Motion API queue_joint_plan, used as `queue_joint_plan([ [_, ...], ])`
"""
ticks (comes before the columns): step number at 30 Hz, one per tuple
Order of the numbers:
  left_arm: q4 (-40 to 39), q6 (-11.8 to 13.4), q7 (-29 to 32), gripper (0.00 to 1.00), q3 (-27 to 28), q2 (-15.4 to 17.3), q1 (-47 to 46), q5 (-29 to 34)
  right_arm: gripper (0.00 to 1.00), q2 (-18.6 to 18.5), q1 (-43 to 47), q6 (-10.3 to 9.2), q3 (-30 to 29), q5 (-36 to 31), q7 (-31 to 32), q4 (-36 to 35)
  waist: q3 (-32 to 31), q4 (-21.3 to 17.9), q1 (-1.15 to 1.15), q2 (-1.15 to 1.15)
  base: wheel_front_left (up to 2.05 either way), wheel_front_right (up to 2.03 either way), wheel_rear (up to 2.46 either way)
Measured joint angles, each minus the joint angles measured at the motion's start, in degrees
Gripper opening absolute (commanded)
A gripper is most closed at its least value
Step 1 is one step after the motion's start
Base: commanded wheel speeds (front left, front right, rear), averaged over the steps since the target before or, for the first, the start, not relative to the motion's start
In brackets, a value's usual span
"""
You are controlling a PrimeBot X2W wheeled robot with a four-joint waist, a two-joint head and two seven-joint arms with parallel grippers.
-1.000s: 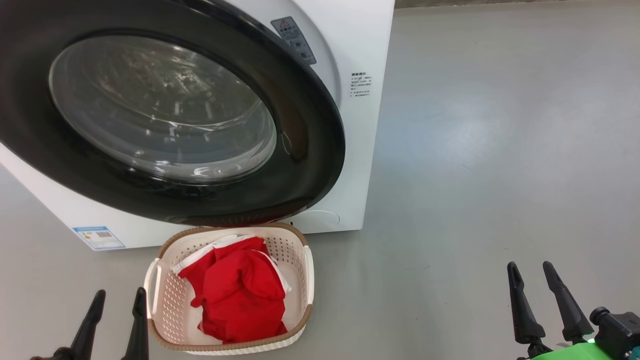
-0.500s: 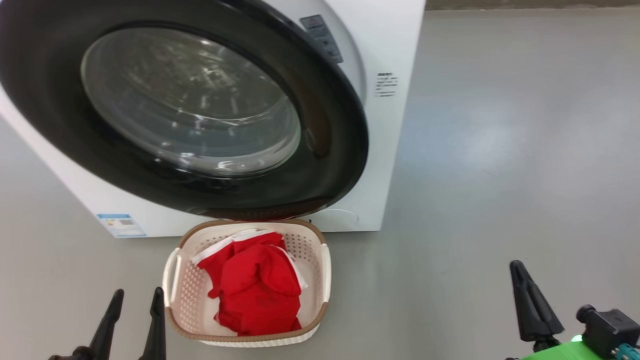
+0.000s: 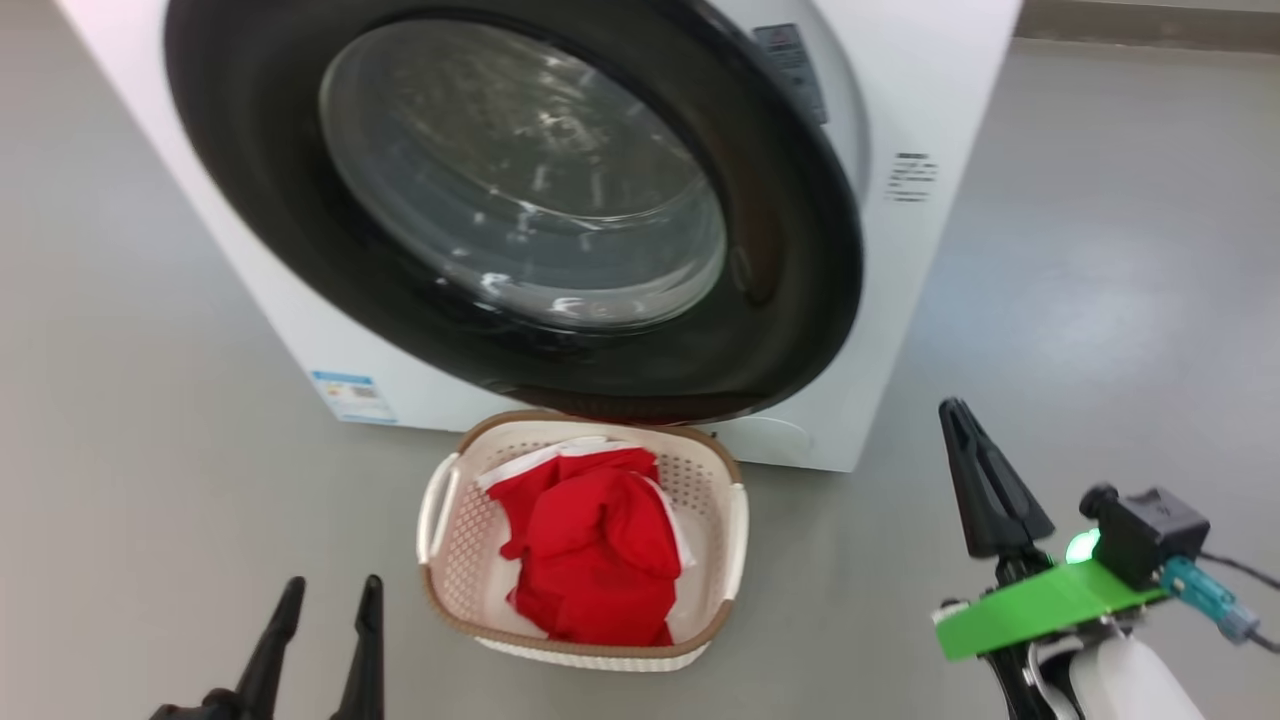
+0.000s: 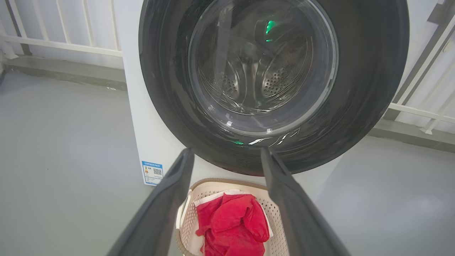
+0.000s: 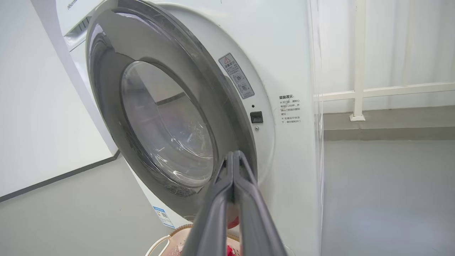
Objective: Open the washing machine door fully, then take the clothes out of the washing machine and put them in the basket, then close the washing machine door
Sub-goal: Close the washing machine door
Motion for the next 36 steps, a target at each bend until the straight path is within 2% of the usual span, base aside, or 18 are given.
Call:
queue_joint_plan([
  [16,0.37,0.00,0.00,1.00,-4.21,-1.26,-4.80,-1.10,0.00,-2.19,-14.27,0.00,0.90,0.18,0.00,7.26,5.19,8.12,0.00,0.00,0.00,0.00,0.00],
  [36,-0.32,0.00,0.00,1.00,-7.39,-1.63,-12.22,-5.78,0.00,-4.74,-27.40,0.20,-5.75,-0.10,-0.01,9.11,15.63,12.06,0.00,0.00,0.00,0.00,0.00],
])
